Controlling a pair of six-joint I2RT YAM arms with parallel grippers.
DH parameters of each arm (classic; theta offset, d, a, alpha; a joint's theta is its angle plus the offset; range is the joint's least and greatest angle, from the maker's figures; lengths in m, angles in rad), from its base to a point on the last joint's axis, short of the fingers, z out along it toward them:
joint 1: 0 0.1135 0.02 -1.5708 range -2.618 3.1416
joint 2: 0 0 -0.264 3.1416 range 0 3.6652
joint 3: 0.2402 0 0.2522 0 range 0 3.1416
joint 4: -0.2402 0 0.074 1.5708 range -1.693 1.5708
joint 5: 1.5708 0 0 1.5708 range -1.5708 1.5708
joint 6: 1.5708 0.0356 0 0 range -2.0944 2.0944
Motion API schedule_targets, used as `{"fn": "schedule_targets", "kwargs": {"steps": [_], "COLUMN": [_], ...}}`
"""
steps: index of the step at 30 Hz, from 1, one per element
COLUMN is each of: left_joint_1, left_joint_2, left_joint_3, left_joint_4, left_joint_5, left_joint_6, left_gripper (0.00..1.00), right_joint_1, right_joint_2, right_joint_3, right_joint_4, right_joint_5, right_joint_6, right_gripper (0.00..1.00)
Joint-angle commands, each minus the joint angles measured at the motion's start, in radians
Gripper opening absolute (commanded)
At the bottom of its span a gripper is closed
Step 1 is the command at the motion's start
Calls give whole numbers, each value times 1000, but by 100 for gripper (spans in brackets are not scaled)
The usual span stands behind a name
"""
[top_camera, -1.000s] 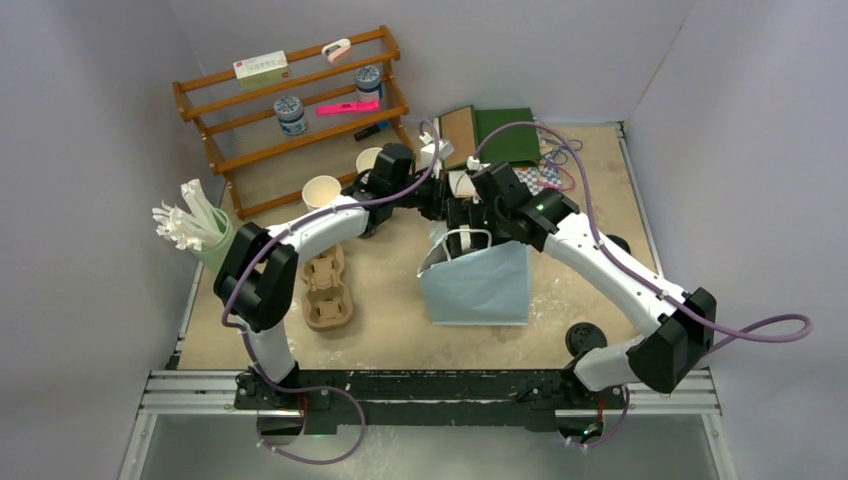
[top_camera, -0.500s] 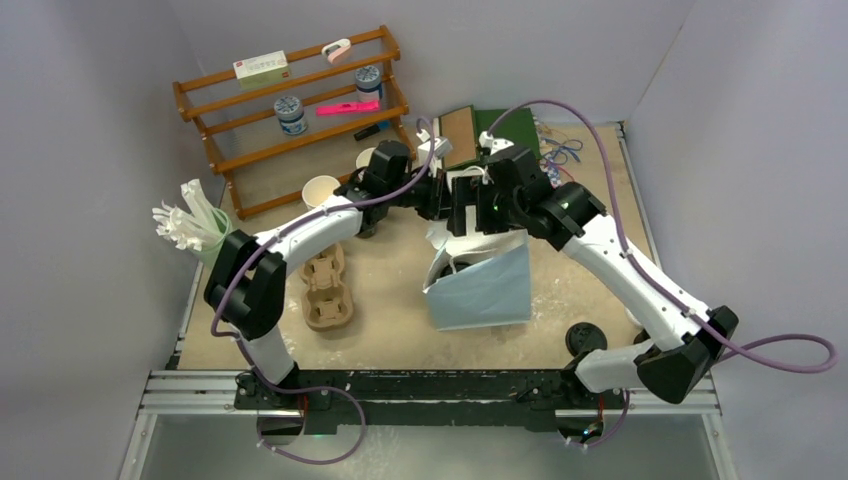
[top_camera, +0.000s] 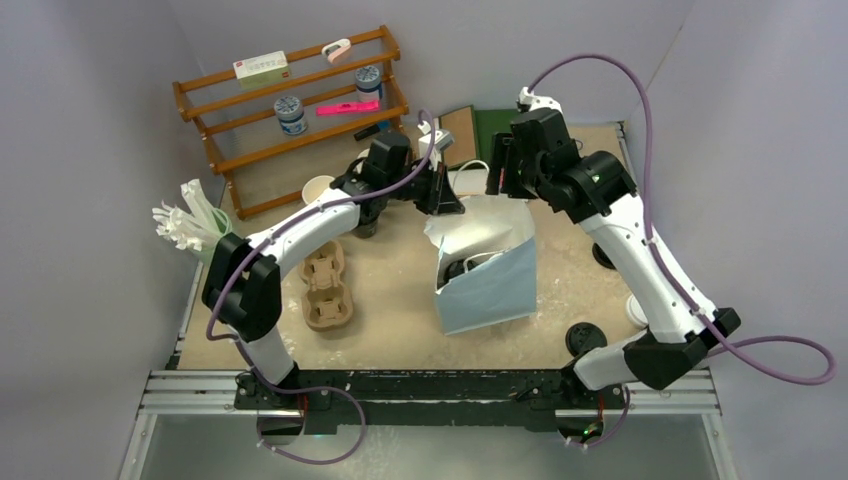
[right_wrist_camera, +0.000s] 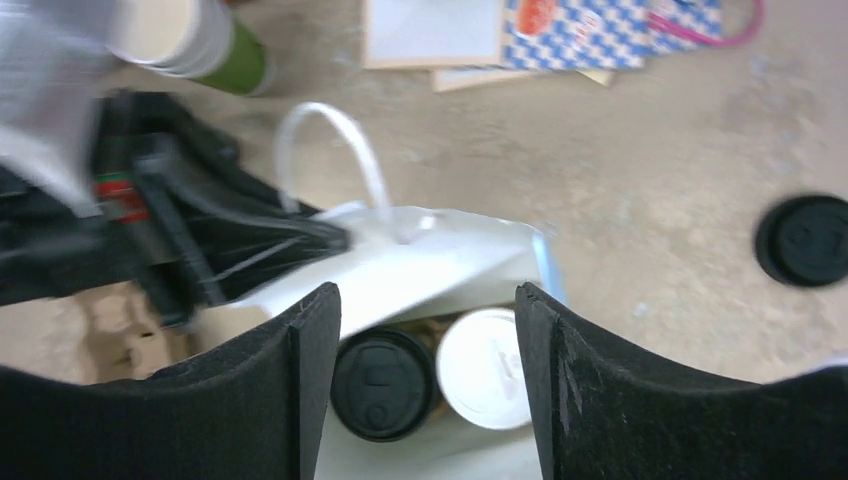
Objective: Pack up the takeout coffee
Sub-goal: Place the coffee cup on the cup tray.
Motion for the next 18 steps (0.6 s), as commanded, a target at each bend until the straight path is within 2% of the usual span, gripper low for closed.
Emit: {"fn": "schedule_targets", "kwargs": {"steps": [1,4,10,14,18], "left_joint_1": [-6,-5,-6,-5,-7], "left_joint_2": [-48,-49,-49,-68,-102], "left_joint_3": [61,88,136,154,161], "left_joint_4": [-47,-65,-82,-90,-87], "left_joint_5": [-6,-5,5,14,26], "left_joint_6": [39,58,54,45,26], "left_gripper": [0,0,5,19,33], "right_joint_1": [-73,-127,-182,-196,-196], "right_joint_2": [-6,-34,-33,-25,-60], "right_joint_3": [-55,-145,-220,-222,-256], "right_joint_4": [-155,-134,-72,-51,-20], "right_joint_5": [73,18,-6,-2,-5], "right_joint_6": [26,25,-15,-28,-32], "right_gripper": [66,66,44,27,25]}}
